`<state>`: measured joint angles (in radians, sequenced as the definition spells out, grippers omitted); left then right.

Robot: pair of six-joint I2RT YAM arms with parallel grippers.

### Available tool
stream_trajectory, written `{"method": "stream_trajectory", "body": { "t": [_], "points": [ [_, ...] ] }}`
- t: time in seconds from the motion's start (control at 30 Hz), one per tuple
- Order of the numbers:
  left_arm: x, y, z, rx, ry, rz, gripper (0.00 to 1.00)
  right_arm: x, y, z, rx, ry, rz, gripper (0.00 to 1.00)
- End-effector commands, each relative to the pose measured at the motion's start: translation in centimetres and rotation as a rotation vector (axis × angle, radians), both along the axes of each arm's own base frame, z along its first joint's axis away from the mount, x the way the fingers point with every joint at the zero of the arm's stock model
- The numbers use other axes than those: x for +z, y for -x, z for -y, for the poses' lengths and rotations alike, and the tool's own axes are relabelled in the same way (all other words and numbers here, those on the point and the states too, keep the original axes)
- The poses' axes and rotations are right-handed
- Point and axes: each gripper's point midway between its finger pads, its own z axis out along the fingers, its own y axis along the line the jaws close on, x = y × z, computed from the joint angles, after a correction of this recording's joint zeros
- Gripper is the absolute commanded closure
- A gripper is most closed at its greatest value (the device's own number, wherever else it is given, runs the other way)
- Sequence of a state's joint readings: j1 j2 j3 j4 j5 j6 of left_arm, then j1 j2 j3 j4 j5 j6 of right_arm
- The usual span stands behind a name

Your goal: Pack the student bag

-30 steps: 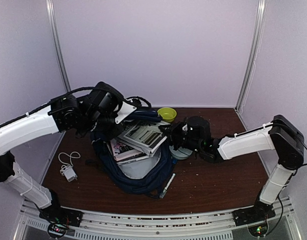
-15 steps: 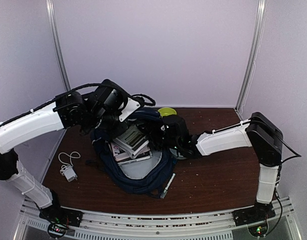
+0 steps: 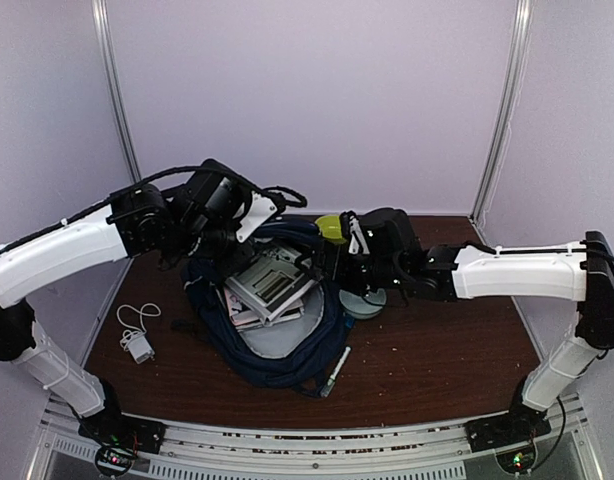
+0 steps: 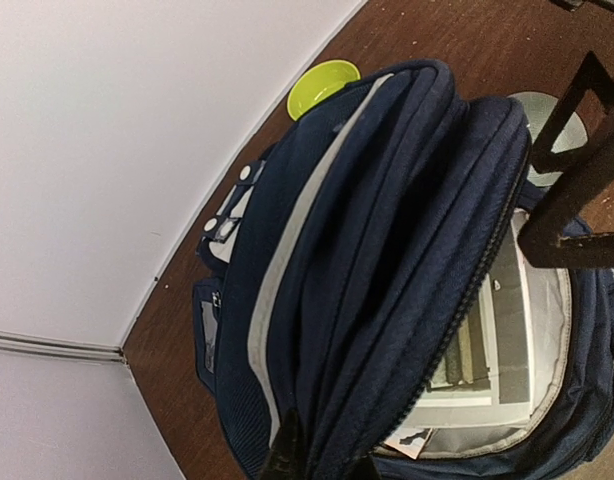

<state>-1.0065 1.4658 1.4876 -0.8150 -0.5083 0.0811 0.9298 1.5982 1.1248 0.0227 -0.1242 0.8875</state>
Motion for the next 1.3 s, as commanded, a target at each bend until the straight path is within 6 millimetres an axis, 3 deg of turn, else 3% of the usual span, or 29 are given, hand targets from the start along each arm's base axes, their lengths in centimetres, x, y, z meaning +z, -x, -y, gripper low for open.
{"method": "stream_trajectory", "body": {
  "t": [0.0, 0.17, 0.4, 0.73, 1.1, 1.27],
  "points": [
    [6.1, -0.7, 1.6, -0.010, 0.249, 0.133, 1.00, -2.9, 2.2, 1.9, 0.109, 0.199, -0.013, 0.00],
    [5.7, -0.7, 1.7, -0.012, 0.242, 0.123, 1.00, -3.0, 2.7, 3.5, 0.128, 0.297, 0.016, 0.00],
    [4.4, -0.5, 1.7, 0.007, 0.267, 0.086, 1.00, -0.9, 3.4, 4.8, 0.172, 0.342, 0.096, 0.01],
    [4.1, -0.5, 1.8, 0.011, 0.271, 0.074, 1.00, 0.9, 2.1, 8.0, 0.130, 0.348, 0.147, 0.10],
    [4.0, -0.5, 1.2, 0.050, 0.275, 0.066, 1.00, 0.9, -1.0, 5.6, 0.143, 0.212, 0.145, 0.42],
    [3.8, -0.5, 1.2, 0.053, 0.274, 0.067, 1.00, 0.4, -1.5, 3.5, 0.170, 0.141, 0.109, 0.48]
  ]
}}
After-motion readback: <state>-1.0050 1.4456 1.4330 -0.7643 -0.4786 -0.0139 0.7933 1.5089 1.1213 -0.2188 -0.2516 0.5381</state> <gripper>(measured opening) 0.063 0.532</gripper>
